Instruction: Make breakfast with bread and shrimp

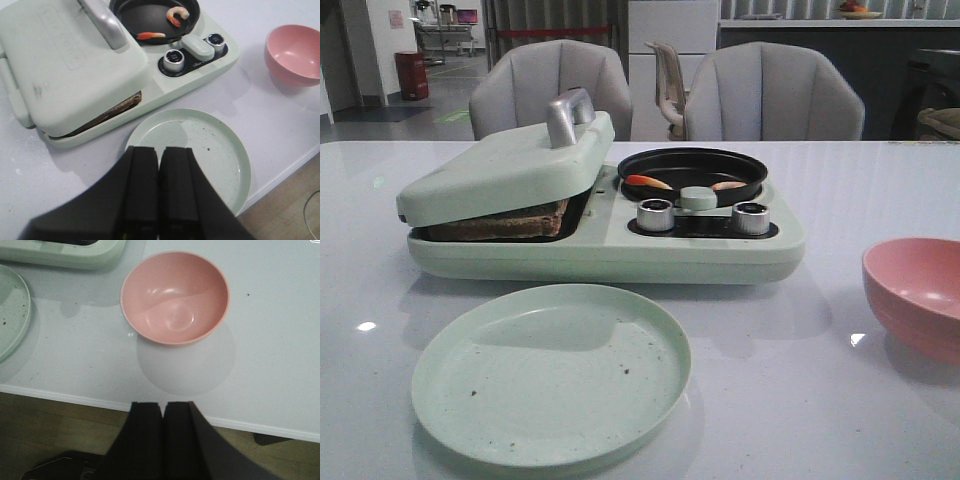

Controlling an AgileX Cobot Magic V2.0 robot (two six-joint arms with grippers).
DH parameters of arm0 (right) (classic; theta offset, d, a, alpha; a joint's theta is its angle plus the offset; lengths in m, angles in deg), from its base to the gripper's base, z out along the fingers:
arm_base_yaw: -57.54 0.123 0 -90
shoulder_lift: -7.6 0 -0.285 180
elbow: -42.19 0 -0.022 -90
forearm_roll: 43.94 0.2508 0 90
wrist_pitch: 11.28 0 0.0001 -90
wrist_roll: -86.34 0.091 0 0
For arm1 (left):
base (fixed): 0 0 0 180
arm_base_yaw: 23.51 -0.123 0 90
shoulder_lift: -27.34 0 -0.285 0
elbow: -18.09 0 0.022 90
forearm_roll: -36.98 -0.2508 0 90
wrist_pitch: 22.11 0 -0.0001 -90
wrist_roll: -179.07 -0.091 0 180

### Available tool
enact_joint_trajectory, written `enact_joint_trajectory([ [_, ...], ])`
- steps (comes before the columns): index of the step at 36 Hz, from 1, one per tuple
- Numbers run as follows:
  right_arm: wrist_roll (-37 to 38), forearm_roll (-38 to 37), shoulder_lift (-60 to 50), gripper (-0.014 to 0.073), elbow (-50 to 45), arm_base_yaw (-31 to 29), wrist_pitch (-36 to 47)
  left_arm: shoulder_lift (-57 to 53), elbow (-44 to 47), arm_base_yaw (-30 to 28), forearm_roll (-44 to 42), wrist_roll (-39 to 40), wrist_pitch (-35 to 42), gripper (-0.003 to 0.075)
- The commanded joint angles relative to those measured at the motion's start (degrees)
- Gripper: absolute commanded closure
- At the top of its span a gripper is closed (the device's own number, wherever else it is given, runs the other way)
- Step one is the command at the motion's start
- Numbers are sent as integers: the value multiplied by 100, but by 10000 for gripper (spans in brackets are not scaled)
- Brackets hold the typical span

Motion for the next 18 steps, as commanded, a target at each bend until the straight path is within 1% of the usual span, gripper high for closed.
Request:
enact_joint_trajectory([
  [1, -53, 28, 14, 560, 143, -11, 395, -55, -162, -193, 37, 147, 334, 619],
  [7, -53, 28, 14, 560, 143, -11, 395, -55, -162, -319, 37, 147, 306, 619],
  [18, -53, 28, 14, 560, 143, -11, 395, -55, -162, -319, 37, 147, 306, 619],
])
